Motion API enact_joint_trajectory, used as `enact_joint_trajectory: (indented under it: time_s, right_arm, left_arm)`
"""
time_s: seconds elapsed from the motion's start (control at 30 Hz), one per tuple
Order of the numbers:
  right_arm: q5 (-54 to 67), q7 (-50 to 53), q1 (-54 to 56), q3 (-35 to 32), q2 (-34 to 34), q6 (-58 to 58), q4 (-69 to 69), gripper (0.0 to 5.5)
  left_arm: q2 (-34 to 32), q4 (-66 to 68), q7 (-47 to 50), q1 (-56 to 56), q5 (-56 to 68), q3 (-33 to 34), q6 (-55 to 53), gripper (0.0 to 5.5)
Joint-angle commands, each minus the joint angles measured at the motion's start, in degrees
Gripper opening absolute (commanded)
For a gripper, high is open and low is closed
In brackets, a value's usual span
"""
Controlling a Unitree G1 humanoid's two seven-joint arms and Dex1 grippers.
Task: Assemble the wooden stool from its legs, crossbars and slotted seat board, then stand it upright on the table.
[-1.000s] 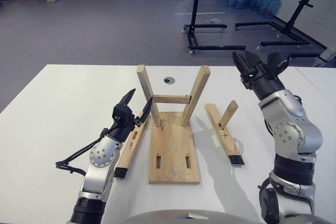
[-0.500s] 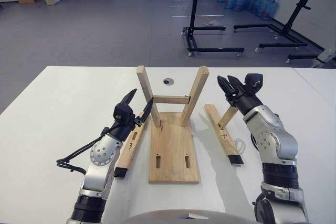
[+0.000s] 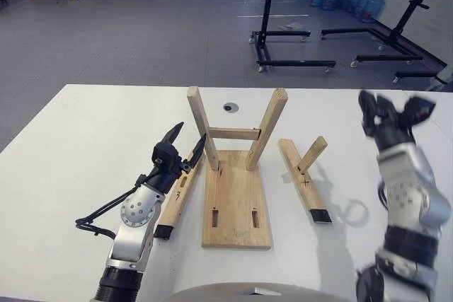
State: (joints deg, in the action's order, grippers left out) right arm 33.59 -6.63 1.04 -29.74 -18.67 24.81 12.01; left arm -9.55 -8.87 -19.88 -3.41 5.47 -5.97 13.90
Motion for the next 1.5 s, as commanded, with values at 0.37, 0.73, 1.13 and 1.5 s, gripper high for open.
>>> enact_joint_trajectory:
  time_s: [0.37, 0.73, 1.13, 1.5]
  right_arm:
    - [-4.07, -8.83, -24.27, 17.59, 1.41, 6.45, 17.33, 4.92]
    - [-14.09, 0.03, -20.89, 28.00, 2.00, 20.66, 16.22, 4.42]
    - [-13.18, -6.47, -22.37, 21.76, -4.03, 22.43, 13.23, 2.32]
    - [-13.73, -11.59, -15.22, 18.64, -3.83, 8.42, 5.06, 2.05]
  left_arm:
    - [-0.07, -5.56, 0.63, -3.55, -0.68, -1.50, -2.52, 3.26]
    - [0.13, -6.51, 0.83, -3.34, 0.10, -1.64, -4.93, 3.26]
    - [0.33, -5.70, 2.13, -3.56, -0.09, -1.29, -5.24, 3.26]
    - [0.57, -3.93, -0.18, -2.51, 6.05, 0.75, -5.94, 3.26]
